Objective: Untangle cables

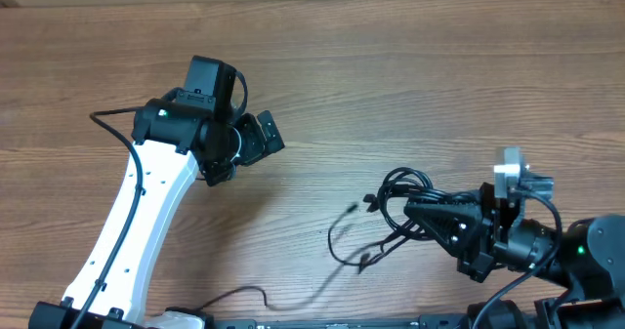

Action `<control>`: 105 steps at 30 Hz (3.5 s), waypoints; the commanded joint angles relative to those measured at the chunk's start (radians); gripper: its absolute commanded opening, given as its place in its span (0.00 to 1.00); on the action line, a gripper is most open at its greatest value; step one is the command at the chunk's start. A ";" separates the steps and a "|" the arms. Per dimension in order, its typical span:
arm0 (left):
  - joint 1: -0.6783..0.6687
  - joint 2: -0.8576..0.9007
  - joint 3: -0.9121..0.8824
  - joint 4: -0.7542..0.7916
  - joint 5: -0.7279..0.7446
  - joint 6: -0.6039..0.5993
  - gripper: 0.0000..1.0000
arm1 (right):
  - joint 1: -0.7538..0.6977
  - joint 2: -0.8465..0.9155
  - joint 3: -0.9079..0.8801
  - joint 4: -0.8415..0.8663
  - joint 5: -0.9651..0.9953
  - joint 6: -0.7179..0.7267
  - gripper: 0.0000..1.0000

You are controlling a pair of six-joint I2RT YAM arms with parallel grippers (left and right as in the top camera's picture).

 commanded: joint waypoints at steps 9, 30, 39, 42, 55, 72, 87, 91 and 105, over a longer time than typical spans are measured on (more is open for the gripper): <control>-0.002 0.008 0.000 0.120 0.468 0.427 1.00 | -0.001 -0.009 0.017 -0.253 0.077 -0.447 0.04; -0.209 0.008 0.000 0.212 0.730 0.243 0.96 | -0.001 0.006 0.010 -0.178 0.267 -0.304 0.04; -0.305 0.008 0.000 0.245 0.723 0.077 0.86 | -0.001 0.081 0.010 -0.141 0.309 -0.270 0.04; -0.320 0.008 0.000 0.283 0.723 0.077 0.83 | -0.001 0.116 0.010 -0.130 0.309 -0.216 0.04; -0.321 0.008 0.000 0.439 0.726 -0.025 0.69 | -0.001 0.270 0.010 0.034 0.139 0.034 0.04; -0.321 0.008 0.000 0.485 0.651 -0.073 0.27 | -0.001 0.311 0.010 0.085 0.032 0.067 0.04; -0.328 0.008 0.000 0.503 0.568 -0.153 0.24 | 0.000 0.311 0.010 0.087 0.000 0.093 0.04; -0.328 0.008 0.000 0.503 0.561 -0.173 0.12 | 0.000 0.311 0.010 0.085 -0.011 0.087 0.04; -0.327 0.008 0.000 0.282 0.225 0.000 0.04 | -0.001 0.311 0.010 -0.080 -0.003 -0.097 0.85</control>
